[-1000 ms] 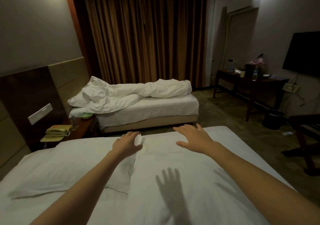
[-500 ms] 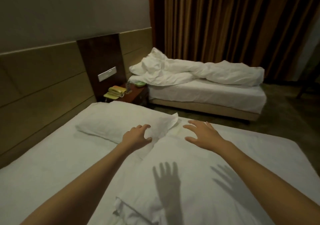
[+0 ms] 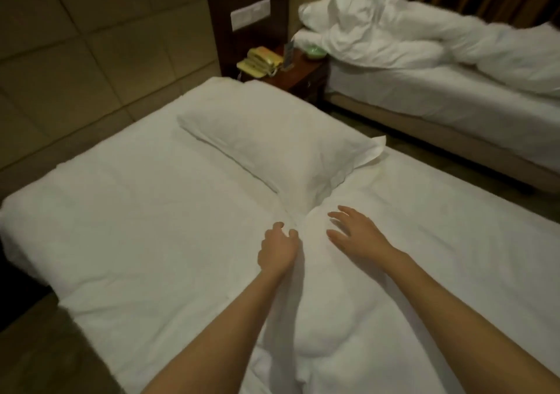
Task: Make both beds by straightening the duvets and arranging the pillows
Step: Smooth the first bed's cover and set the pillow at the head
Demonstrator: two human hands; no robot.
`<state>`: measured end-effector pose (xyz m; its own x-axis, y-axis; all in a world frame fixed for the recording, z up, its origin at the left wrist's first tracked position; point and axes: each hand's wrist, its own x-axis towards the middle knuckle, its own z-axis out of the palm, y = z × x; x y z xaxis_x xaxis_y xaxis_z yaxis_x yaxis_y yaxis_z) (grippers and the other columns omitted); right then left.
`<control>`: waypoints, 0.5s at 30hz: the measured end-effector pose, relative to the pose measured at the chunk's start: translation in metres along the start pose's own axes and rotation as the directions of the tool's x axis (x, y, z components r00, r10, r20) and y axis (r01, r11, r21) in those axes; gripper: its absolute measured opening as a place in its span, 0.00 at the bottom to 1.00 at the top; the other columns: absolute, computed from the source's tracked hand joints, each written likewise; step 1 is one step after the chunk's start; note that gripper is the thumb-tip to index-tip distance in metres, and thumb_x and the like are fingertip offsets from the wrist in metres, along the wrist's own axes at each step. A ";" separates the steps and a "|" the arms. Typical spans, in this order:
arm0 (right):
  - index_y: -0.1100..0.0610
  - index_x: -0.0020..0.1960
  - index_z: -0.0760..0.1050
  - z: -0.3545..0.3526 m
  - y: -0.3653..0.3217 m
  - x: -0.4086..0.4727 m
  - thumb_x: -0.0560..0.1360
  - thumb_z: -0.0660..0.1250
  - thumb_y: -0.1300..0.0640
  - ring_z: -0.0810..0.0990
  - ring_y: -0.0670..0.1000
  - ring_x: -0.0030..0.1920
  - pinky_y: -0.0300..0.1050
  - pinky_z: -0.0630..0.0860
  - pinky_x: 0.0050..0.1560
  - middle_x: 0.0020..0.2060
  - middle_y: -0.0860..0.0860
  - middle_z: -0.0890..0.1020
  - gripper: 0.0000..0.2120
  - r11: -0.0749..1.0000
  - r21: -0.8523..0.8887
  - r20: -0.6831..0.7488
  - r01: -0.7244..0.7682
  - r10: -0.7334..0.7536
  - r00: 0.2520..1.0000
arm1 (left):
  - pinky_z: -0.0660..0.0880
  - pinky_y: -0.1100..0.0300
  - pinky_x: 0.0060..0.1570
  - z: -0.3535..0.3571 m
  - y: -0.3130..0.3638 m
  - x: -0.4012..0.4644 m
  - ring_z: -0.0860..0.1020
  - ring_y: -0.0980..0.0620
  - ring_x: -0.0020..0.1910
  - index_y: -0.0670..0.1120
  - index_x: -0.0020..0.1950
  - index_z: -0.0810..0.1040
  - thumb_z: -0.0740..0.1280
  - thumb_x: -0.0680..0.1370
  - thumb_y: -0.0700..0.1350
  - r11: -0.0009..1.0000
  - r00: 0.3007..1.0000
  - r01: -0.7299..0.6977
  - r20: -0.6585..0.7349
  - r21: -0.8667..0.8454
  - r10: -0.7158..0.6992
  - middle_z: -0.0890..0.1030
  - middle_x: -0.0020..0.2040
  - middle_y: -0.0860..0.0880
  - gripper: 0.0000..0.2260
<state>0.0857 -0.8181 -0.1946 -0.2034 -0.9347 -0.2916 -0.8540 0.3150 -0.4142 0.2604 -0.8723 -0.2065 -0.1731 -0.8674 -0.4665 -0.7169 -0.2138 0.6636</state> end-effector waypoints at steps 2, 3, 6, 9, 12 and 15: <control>0.48 0.74 0.62 0.015 0.005 0.021 0.80 0.56 0.43 0.54 0.48 0.75 0.54 0.46 0.74 0.76 0.49 0.58 0.24 0.998 -0.067 0.020 0.011 -0.010 1.000 | 0.64 0.51 0.65 0.017 -0.007 0.014 0.69 0.44 0.67 0.48 0.74 0.63 0.53 0.82 0.52 0.999 0.996 0.045 -0.075 0.014 -0.043 0.69 0.71 0.46 0.21; 0.48 0.74 0.61 0.020 0.007 0.031 0.80 0.55 0.43 0.53 0.48 0.76 0.53 0.44 0.74 0.76 0.48 0.58 0.24 0.996 -0.091 0.017 0.011 -0.009 1.000 | 0.63 0.51 0.66 0.023 -0.012 0.022 0.69 0.45 0.67 0.49 0.74 0.64 0.52 0.82 0.53 0.998 0.993 0.066 -0.097 0.019 -0.064 0.70 0.70 0.46 0.21; 0.48 0.74 0.61 0.029 0.006 0.061 0.80 0.55 0.42 0.53 0.47 0.76 0.53 0.42 0.74 0.76 0.48 0.58 0.24 0.989 -0.144 0.028 0.031 -0.027 0.999 | 0.63 0.51 0.66 0.044 -0.030 0.033 0.71 0.45 0.65 0.49 0.73 0.65 0.49 0.82 0.53 0.992 0.981 0.123 -0.153 0.008 -0.120 0.72 0.68 0.47 0.21; 0.46 0.73 0.62 0.038 0.004 0.091 0.79 0.56 0.40 0.56 0.46 0.75 0.52 0.42 0.75 0.75 0.47 0.61 0.25 0.972 -0.210 0.125 0.110 -0.085 0.989 | 0.67 0.52 0.62 0.074 -0.051 0.019 0.76 0.45 0.59 0.48 0.71 0.69 0.35 0.78 0.58 0.995 0.961 0.083 -0.270 0.056 -0.065 0.78 0.62 0.46 0.33; 0.46 0.73 0.63 0.045 0.003 0.113 0.78 0.56 0.38 0.59 0.45 0.74 0.49 0.44 0.74 0.73 0.45 0.64 0.25 0.952 -0.241 0.213 0.190 -0.139 0.967 | 0.74 0.48 0.57 0.087 -0.062 0.011 0.80 0.44 0.53 0.44 0.63 0.77 0.29 0.78 0.61 0.999 0.951 0.043 -0.305 -0.008 -0.043 0.82 0.54 0.46 0.42; 0.45 0.73 0.62 0.054 0.008 0.133 0.78 0.55 0.37 0.58 0.45 0.74 0.48 0.44 0.74 0.74 0.45 0.64 0.26 0.915 -0.307 0.292 0.260 -0.170 0.941 | 0.75 0.44 0.57 0.090 -0.070 0.033 0.79 0.44 0.56 0.45 0.61 0.79 0.34 0.81 0.58 0.997 0.944 0.076 -0.322 0.001 -0.071 0.81 0.57 0.46 0.36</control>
<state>0.0774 -0.9307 -0.2830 0.0932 -0.8852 -0.4558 -0.9818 -0.0056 -0.1899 0.2440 -0.8454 -0.3205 0.1051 -0.9484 -0.2992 -0.7287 -0.2782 0.6258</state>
